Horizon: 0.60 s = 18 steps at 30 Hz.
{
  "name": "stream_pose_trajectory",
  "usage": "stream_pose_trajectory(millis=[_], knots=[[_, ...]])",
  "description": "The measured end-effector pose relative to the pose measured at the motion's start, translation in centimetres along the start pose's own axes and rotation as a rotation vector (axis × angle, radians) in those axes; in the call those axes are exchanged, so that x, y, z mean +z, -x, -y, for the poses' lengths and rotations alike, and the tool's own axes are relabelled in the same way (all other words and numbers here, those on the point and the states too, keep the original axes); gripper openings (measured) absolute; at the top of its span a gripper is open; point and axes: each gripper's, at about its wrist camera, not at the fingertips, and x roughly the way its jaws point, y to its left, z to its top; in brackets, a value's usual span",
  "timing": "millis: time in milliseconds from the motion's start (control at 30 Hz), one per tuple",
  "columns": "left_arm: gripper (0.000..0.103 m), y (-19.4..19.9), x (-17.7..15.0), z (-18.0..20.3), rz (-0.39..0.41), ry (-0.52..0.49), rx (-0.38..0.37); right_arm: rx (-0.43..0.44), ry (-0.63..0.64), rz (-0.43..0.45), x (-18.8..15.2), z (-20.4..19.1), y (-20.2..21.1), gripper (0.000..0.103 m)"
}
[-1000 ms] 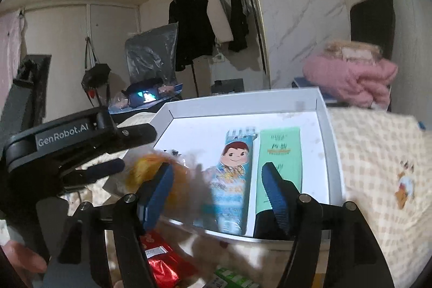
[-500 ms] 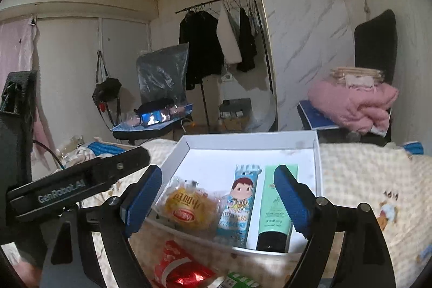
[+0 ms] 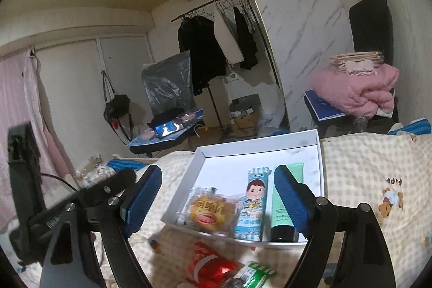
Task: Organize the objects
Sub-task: 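Lower the bun and candy pack into the tray and open both tools, then withdraw both tools from the tray over the red bag and green strip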
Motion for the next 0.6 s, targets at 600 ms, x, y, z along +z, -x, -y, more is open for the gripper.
stream_pose_trajectory(millis=[600], knots=[[0.103,10.0,-1.7,1.4,0.128,-0.019,-0.038,0.058,0.019,0.017,2.2,-3.9,9.7,0.103]])
